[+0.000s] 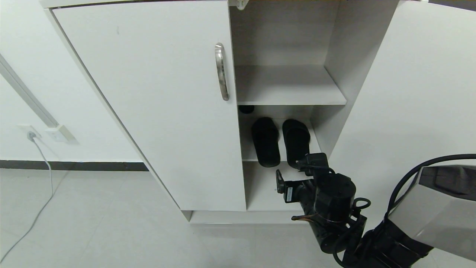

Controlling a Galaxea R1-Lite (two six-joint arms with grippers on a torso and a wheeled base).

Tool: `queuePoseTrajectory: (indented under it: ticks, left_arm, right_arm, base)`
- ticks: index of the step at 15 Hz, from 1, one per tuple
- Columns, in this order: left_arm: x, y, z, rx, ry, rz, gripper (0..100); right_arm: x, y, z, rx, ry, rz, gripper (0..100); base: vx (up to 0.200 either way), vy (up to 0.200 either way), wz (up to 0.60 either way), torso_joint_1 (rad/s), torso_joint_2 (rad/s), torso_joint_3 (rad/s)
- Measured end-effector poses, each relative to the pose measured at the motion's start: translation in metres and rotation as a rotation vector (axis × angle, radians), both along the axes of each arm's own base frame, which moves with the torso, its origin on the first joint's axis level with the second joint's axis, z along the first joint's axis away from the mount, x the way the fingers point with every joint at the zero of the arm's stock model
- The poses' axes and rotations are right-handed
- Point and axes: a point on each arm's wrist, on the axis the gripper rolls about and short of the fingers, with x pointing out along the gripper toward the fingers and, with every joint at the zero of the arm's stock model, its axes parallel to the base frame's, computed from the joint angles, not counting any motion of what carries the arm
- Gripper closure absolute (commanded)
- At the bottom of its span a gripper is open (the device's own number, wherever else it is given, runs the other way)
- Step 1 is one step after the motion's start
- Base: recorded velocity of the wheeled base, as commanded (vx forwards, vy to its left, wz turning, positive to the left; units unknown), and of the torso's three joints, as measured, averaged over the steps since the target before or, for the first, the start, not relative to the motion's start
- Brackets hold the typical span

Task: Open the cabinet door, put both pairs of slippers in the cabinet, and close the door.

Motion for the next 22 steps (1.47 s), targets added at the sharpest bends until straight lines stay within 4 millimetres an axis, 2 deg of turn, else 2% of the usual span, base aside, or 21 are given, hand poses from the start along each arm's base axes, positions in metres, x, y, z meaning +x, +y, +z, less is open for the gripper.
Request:
queuePoseTrajectory:
  ticks: [6,17,22]
  left_arm:
    - [0.0000,0.0000,0.0000,0.000,0.000,-0.001,100]
    - [-0.0001,0.0000,0.0002,0.003,0.000,-0.001,100]
    - [0.0000,0.0000,-0.0001,0.002,0.001,-0.001,100]
  right_arm:
    - [0.0001,0.0005,0.0002,-0.006,-0.001,0.013,0]
    - [0.0013,-0.0013,-0.0011,-0.014,0.004,0.013,0]
    - [-0.0010,-0.0036,-0.0052,-0.024,0.017,0.031,0]
  base:
    - [0.000,0.000,0.00,0.000,0.00,0.000]
    - [0.000,0.000,0.00,0.004,0.00,0.177]
    - [0.000,0.000,0.00,0.000,0.00,0.000]
